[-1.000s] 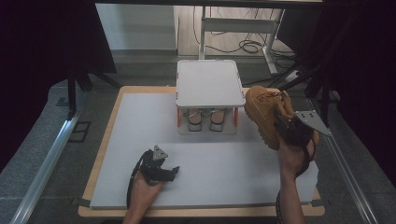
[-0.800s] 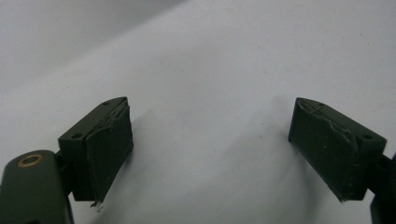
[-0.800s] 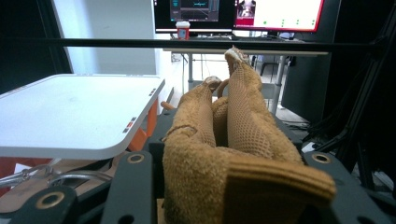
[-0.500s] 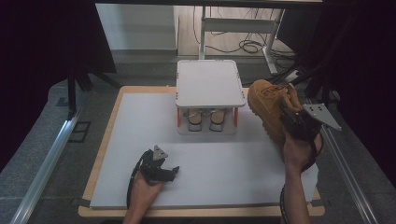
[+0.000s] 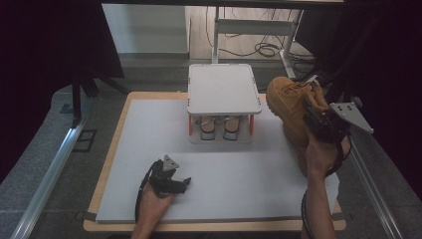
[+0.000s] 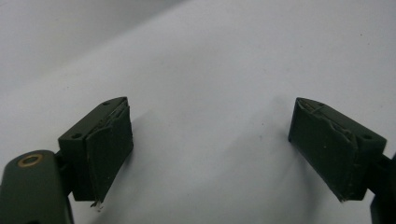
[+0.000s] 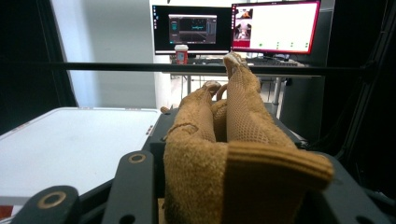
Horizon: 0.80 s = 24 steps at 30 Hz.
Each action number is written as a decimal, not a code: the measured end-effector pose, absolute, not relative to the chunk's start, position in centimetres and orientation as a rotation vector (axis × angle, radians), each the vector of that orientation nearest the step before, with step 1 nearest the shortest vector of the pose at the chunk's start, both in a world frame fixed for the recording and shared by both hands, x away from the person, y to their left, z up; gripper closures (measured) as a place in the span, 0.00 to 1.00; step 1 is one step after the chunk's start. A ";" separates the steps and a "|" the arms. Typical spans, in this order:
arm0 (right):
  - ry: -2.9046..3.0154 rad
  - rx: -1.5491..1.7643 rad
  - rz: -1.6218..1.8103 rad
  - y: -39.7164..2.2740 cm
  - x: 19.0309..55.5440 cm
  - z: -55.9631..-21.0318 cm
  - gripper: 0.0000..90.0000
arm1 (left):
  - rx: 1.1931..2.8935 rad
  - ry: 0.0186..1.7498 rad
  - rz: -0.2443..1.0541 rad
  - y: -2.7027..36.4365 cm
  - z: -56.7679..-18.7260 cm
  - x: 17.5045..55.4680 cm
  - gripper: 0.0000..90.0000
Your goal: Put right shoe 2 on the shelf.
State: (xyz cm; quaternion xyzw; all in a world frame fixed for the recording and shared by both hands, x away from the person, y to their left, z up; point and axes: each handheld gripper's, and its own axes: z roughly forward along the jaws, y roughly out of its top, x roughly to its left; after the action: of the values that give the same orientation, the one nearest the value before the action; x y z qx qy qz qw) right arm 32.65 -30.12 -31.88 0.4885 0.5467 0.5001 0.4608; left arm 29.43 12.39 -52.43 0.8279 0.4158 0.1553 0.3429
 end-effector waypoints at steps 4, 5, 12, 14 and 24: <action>1.335 1.194 1.239 -29.9 32.8 -31.4 0.63 | 2.153 1.080 0.403 12.4 -52.4 29.4 0.15; 1.337 1.191 1.244 -29.9 32.8 -31.2 0.63 | 2.152 1.081 0.406 12.4 -52.4 29.4 0.15; 1.345 1.167 1.248 -29.2 33.2 -30.5 0.64 | 2.153 1.081 0.404 12.4 -52.4 29.4 0.15; 1.345 1.159 1.251 -28.9 33.3 -30.3 0.65 | 2.153 1.081 0.404 12.4 -52.4 29.4 0.15; 1.344 1.138 1.260 -28.1 33.7 -29.4 0.65 | 2.150 1.080 0.404 12.4 -52.5 29.4 0.15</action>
State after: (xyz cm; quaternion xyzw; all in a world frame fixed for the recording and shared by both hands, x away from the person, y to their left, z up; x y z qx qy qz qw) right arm 33.68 -28.12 -29.44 0.4643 0.5481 0.5140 0.4689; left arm 29.45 12.40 -52.46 0.8276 0.4157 0.1557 0.3436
